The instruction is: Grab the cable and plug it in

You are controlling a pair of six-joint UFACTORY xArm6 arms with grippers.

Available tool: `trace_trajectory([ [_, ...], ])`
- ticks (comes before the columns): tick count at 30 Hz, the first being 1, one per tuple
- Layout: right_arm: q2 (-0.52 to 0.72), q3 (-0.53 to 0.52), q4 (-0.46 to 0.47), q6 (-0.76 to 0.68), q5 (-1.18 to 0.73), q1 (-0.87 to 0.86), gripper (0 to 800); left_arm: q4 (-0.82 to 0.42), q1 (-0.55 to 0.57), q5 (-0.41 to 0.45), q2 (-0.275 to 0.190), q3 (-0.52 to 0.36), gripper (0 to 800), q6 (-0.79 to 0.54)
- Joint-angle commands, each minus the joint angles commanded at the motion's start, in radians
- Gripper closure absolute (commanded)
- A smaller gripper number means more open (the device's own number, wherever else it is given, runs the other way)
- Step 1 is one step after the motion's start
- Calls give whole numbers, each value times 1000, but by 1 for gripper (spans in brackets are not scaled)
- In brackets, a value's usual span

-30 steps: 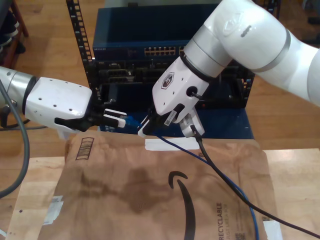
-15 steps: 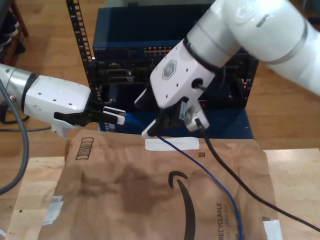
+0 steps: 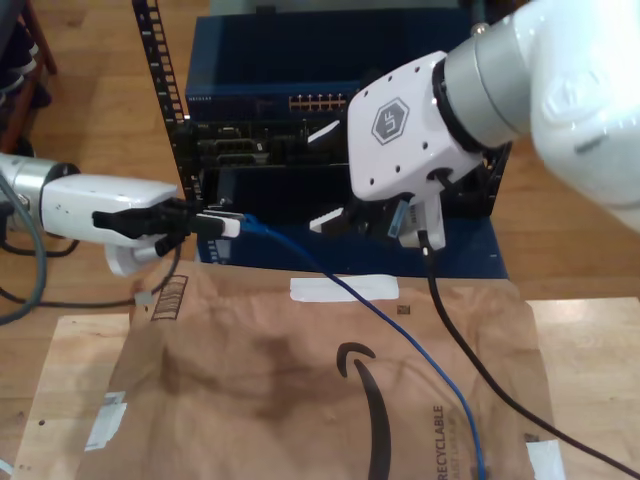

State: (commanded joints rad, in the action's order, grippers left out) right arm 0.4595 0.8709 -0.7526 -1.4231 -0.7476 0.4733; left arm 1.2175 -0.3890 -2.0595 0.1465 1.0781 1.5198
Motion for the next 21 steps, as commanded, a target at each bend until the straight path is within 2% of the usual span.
trace_trajectory([
  [2,6,-31,0,21,71,57,6,37,-25,-44,35,2,797,17],
  [8,11,-77,0,48,192,161,7,77,-41,-87,66,5,797,40],
  [13,75,-118,3,58,269,193,10,121,-43,-141,106,5,797,40],
  [21,80,-133,5,86,333,221,10,123,-38,-146,110,-3,797,37],
])
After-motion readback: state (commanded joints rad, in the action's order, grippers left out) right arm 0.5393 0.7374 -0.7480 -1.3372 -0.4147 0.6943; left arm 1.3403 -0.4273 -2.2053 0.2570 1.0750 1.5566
